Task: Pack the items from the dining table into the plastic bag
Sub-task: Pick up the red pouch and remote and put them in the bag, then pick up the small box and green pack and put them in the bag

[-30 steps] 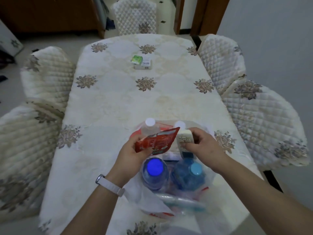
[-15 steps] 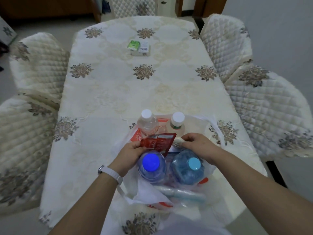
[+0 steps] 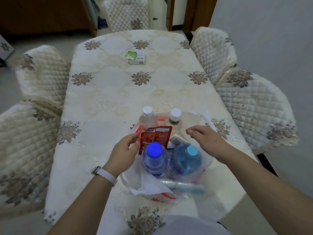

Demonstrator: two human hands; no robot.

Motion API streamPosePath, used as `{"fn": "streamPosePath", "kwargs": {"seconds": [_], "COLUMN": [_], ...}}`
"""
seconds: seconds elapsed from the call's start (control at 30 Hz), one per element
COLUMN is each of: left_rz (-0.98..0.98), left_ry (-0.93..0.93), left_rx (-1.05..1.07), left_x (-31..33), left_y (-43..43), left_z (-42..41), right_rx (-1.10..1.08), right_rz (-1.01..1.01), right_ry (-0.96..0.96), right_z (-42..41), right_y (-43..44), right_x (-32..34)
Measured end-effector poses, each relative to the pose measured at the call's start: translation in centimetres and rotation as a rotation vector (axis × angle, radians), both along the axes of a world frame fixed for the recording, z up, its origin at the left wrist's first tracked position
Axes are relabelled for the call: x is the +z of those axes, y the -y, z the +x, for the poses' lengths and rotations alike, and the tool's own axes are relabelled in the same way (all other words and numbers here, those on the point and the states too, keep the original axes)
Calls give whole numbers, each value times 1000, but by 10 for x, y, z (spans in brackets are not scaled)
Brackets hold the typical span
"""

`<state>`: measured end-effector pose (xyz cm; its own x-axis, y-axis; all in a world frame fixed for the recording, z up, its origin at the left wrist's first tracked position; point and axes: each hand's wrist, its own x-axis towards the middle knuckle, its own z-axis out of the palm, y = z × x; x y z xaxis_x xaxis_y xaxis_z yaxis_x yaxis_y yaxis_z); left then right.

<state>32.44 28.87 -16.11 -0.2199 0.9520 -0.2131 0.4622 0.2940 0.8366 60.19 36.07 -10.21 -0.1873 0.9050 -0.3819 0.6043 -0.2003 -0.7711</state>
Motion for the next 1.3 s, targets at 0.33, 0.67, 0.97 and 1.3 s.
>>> {"fn": "streamPosePath", "kwargs": {"seconds": [0.33, 0.67, 0.97, 1.3], "left_rz": [268, 277, 234, 227], "left_ry": [-329, -692, -951, -1002], "left_rx": [21, 15, 96, 193], "left_x": [72, 99, 109, 88], "left_y": [65, 161, 242, 319], "left_z": [34, 74, 53, -63], "right_rx": [252, 674, 927, 958], "right_rz": [370, 848, 937, 1045], "right_ry": [102, 197, 266, 295], "right_z": [17, 14, -48, -180], "right_y": [37, 92, 150, 213], "right_x": [56, 53, 41, 30]}}
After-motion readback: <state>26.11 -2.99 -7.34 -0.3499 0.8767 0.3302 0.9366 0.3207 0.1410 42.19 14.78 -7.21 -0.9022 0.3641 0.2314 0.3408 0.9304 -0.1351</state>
